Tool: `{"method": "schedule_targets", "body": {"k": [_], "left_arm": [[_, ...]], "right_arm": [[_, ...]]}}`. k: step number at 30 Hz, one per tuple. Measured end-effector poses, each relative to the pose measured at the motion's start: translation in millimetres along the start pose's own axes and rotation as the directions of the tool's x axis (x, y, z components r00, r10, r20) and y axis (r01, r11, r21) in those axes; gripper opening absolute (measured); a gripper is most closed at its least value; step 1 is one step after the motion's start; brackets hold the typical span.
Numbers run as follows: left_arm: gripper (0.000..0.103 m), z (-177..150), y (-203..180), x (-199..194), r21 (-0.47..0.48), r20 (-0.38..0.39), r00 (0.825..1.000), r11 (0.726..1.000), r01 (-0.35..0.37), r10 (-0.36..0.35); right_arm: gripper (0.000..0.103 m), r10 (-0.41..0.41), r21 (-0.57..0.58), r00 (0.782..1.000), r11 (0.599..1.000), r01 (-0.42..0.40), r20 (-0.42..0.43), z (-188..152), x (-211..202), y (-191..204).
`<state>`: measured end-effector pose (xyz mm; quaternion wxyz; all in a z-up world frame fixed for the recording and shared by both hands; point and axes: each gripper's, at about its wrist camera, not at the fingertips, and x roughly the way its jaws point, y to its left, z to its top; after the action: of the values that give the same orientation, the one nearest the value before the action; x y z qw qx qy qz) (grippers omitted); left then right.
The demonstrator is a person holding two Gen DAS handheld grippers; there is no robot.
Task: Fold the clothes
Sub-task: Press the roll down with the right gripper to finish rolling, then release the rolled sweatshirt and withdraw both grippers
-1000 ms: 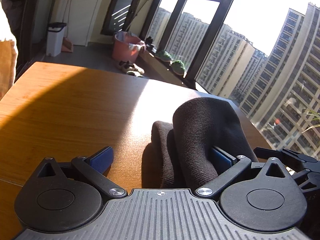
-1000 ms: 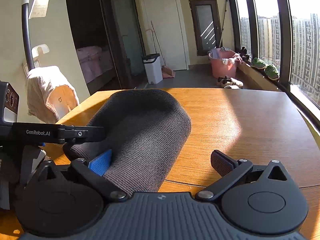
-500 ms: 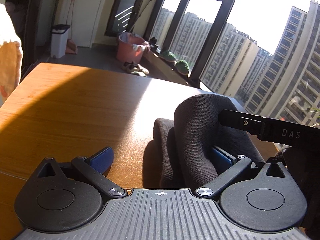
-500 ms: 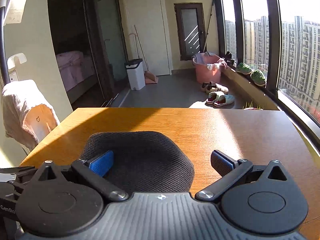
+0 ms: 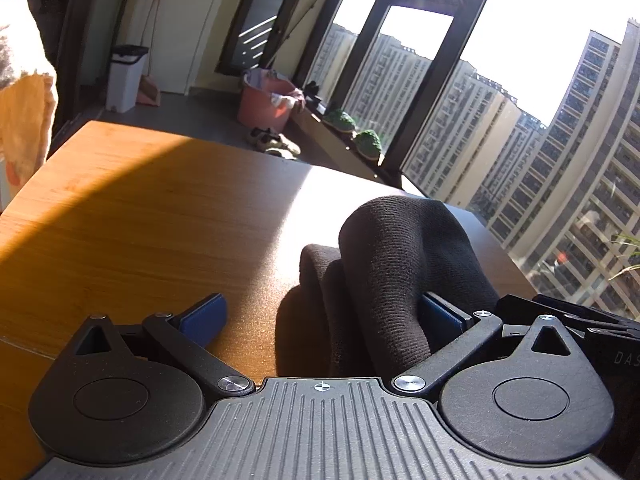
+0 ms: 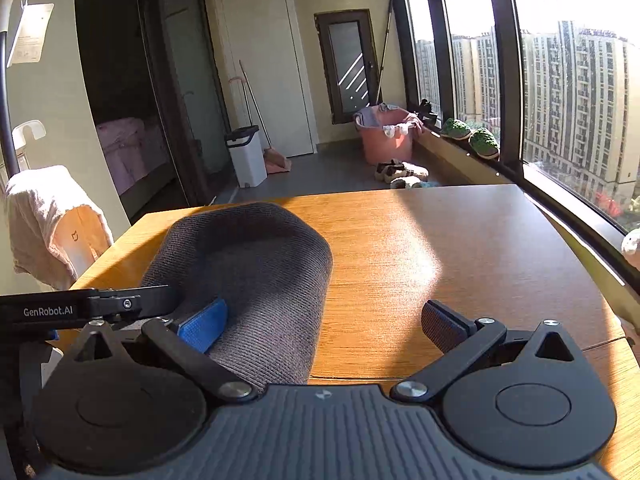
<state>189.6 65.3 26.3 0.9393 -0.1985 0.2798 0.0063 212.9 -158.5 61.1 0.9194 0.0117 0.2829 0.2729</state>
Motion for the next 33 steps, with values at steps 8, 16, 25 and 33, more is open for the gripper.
{"method": "schedule_targets", "body": {"k": [8,16,25,33], "left_arm": [[0.103,-9,-12,-27,0.117,0.072,0.996,0.992,-0.050,0.042],[0.103,1,-26,-3,0.212,0.083,0.988,0.967,-0.141,0.126],[0.103,13,-17,14,0.186,0.080,0.988,0.971,-0.148,0.135],[0.103,3,-23,-7,0.194,0.132,0.980,0.966,-0.171,0.147]], "right_arm": [[0.103,-0.003,0.043,1.000,0.999,0.003,0.005,-2,11,-1],[0.103,-0.012,0.050,1.000,0.999,0.012,0.007,1,19,-2],[0.103,-0.086,0.026,0.995,0.996,0.085,0.043,-2,22,16],[0.103,0.009,0.190,0.999,0.982,-0.018,0.048,-12,12,-14]]}}
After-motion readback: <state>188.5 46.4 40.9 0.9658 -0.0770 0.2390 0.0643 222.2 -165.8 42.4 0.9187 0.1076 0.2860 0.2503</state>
